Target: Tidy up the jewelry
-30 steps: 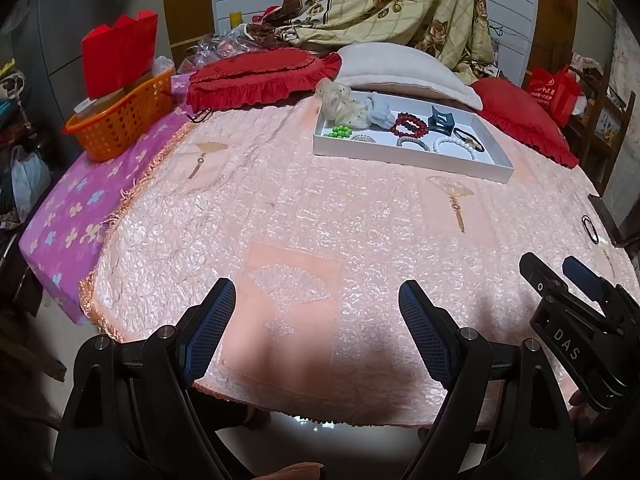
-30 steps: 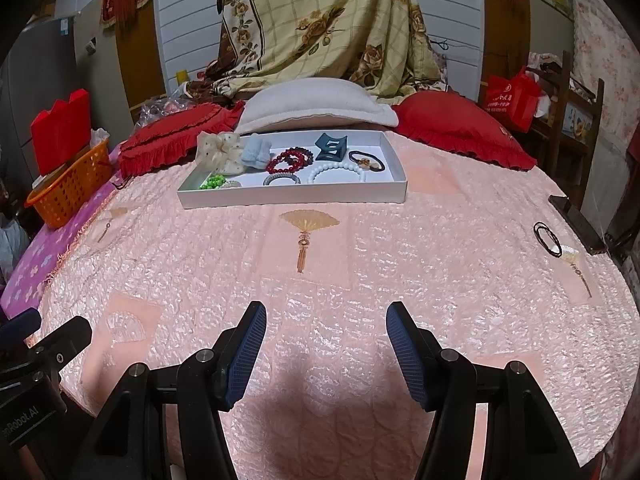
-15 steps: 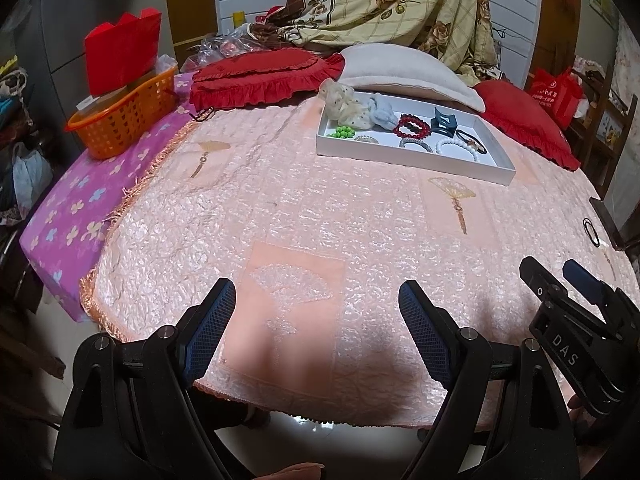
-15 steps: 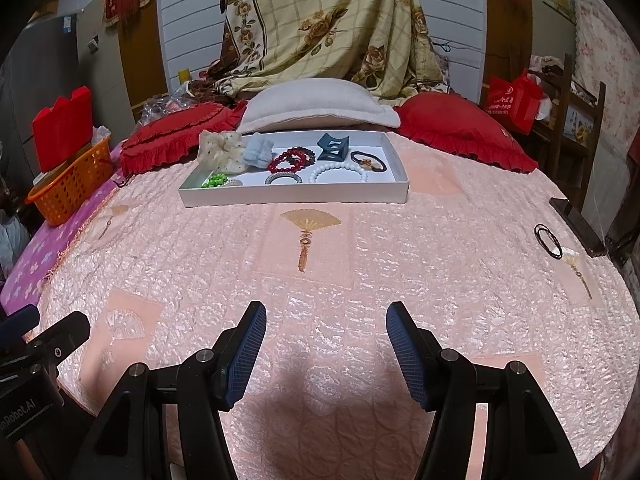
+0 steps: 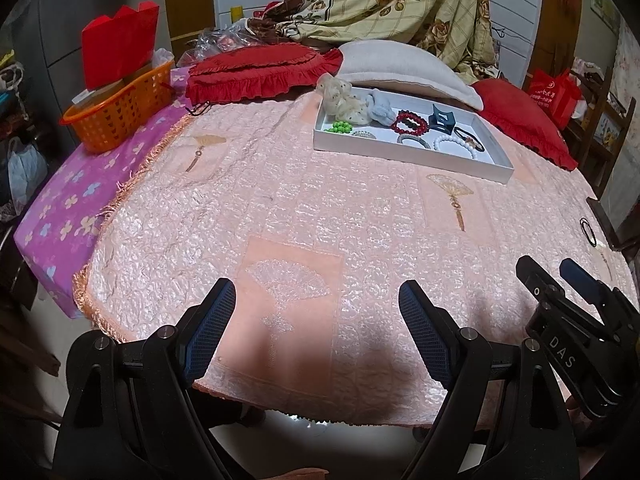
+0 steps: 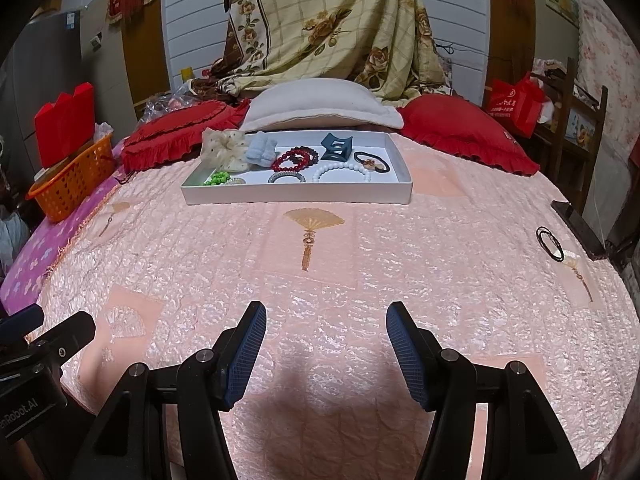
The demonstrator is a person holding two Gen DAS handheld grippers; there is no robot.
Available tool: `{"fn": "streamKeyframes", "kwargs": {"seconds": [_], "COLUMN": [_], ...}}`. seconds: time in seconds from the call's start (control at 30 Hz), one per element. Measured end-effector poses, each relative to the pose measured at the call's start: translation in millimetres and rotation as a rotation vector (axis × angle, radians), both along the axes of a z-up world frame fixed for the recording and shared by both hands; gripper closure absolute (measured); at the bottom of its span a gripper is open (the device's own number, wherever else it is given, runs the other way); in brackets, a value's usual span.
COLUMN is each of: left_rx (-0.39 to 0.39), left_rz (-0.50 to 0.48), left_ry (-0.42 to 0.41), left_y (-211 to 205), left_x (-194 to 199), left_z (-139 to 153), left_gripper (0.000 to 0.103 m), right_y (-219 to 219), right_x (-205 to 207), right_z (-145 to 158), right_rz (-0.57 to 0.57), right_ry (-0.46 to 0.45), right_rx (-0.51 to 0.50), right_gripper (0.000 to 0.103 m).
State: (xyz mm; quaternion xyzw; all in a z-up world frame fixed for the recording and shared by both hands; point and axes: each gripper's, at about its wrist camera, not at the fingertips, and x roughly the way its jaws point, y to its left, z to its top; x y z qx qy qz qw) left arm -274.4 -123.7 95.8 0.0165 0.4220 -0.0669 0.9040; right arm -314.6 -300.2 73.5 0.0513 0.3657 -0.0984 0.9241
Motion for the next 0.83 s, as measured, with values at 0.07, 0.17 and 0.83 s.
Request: {"fn": "streamKeyframes", "kwargs": {"seconds": [0.07,0.17,0.83], "left_rx": [0.0,0.0,-0.001], "left_rz": [0.002,0.001,-0.013], "left_ry": [0.0,0.0,0.004], "left_y": [-0.2,0.0,-5.3], "left_x": [-0.3,-0.3,0.3], "left_z": [-0.1,0.1,-3.7], "left_gripper": [0.019,0.019,0.019], "right_y": [-0.2,0.4,-3.9], "right_x": [0.2,0.0,-0.8], "right_z": [-0.1,-0.5,-3.2], "right_rz": [0.001,0.003,-0.009], "right_ry": [0.0,0.001,0.001], "right_rx": [-0.002,-0.005,-0.005], "right_gripper": [0.043,0.043,0.043]}}
